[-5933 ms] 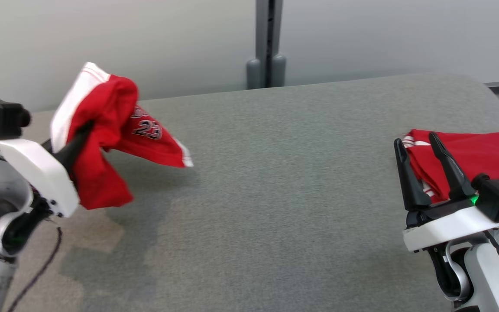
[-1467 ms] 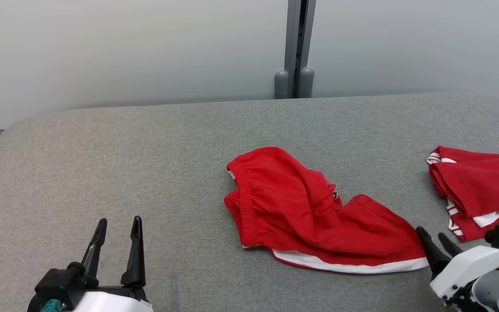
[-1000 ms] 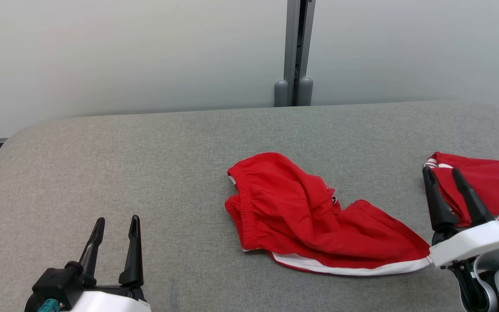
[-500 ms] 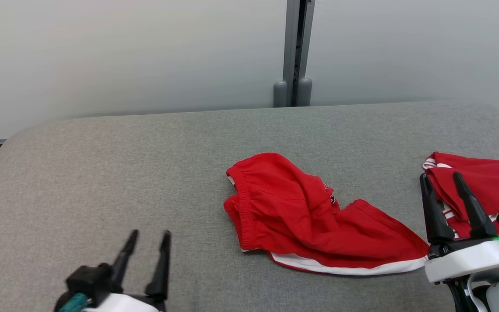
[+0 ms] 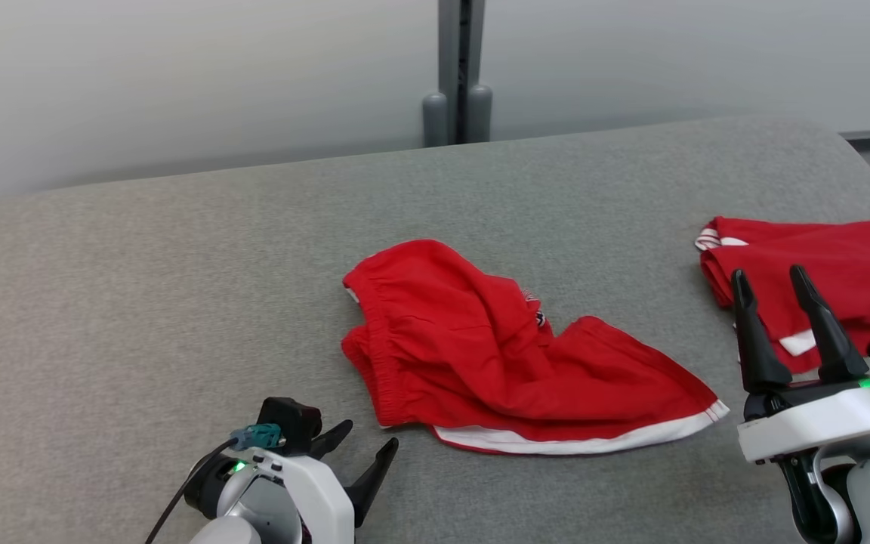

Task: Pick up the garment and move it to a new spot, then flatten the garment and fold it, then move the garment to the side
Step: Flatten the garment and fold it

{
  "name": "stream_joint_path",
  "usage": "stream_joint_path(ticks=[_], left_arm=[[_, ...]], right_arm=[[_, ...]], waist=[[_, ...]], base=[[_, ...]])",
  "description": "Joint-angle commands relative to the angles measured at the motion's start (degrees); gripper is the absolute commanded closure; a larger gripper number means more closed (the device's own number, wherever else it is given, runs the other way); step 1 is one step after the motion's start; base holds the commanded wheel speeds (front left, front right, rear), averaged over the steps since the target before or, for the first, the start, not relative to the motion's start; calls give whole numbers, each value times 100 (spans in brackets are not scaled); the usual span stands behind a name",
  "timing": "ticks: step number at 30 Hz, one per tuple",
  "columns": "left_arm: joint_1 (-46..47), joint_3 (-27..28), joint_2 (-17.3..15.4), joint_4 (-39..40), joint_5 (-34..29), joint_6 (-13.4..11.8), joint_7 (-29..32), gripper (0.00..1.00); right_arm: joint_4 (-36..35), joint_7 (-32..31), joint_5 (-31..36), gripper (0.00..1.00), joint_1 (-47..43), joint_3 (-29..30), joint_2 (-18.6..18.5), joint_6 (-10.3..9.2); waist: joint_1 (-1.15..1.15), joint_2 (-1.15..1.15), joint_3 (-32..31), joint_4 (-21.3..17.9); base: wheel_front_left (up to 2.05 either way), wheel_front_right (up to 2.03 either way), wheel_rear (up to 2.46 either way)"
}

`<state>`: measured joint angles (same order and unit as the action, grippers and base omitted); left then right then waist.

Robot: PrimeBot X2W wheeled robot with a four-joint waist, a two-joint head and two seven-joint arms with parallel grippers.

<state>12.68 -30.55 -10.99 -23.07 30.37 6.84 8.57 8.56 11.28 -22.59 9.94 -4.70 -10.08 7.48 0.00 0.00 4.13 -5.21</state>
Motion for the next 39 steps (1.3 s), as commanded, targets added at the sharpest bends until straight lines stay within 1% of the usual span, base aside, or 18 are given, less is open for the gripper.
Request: stream_joint_path(ticks=[1, 7, 8, 9, 10, 13, 15, 19, 25, 29, 32, 33, 34, 35, 39], left_arm=[[242, -121, -52, -164, 40, 38, 38, 0], [643, -466, -70, -654, 250, 59, -67, 0], [672, -553, -68, -685, 308, 61, -55, 42], [710, -635, -93, -705, 357, 63, -61, 68], [746, -696, -149, -718, 407, 62, -88, 100], [807, -924, -322, -663, 510, 62, -84, 100], [824, -971, -379, -614, 541, 62, -101, 100], [726, -1173, -705, -299, 709, 63, 83, 100], [555, -1382, -1475, 540, 1089, 63, 809, 100], [455, -1463, -2051, 1076, 1456, 63, 1421, 100], [383, -1523, -2374, 1329, 1640, 63, 1736, 100], [328, -1533, -2429, 1386, 1704, 63, 1823, 87], [277, -1546, -2489, 1420, 1729, 53, 1892, 18], [244, -1542, -2537, 1436, 1760, 18, 1929, 0], [94, -1418, -2606, 1592, 1855, -75, 1795, 0]], right_arm=[[12, -2, 47, 0, 94, -29, -37, 2], [63, 43, 53, 0, 192, -41, -36, 3], [72, 54, 51, 0, 192, -41, -36, 3], [82, 57, 48, 0, 186, -40, -35, 2], [92, 60, 48, 0, 173, -32, -36, 3], [141, 87, 61, 0, 117, 19, -42, 3], [151, 91, 66, 0, 107, 25, -36, 3], [198, 81, 83, 0, 39, 37, -36, 2], [198, -33, 86, 0, -10, 71, -97, 2], [165, -127, 86, 0, -8, 54, -123, 2], [158, -195, 71, 0, 18, 27, -131, 2], [169, -214, 63, 0, 18, 25, -136, 2], [181, -235, 56, 0, 17, 21, -140, 3], [187, -230, 53, 0, 19, 15, -145, 2], [216, -246, 53, 0, 12, 33, -161, 2]], waist=[[0, 0, 132, -198], [0, 0, 240, -449], [0, 0, 240, -462], [0, 0, 237, -469], [0, 0, 228, -468], [0, 0, 177, -405], [0, 0, 153, -370], [0, 0, 32, -196], [0, 0, -58, 47], [0, 0, -48, 109], [0, 0, -14, 116], [0, 0, -7, 114], [0, 0, 1, 109], [0, 0, 10, 105], [0, 0, 3, 107]], base=[[0, 0, 0], [0, 0, 0], [0, 0, 0], [0, 0, 0], [0, 0, 0], [0, 0, 0], [0, 0, 0], [0, 0, 0], [0, 0, 0], [0, 0, 0], [0, 0, 0], [0, 0, 0], [0, 0, 0], [0, 0, 0], [0, 0, 0]])
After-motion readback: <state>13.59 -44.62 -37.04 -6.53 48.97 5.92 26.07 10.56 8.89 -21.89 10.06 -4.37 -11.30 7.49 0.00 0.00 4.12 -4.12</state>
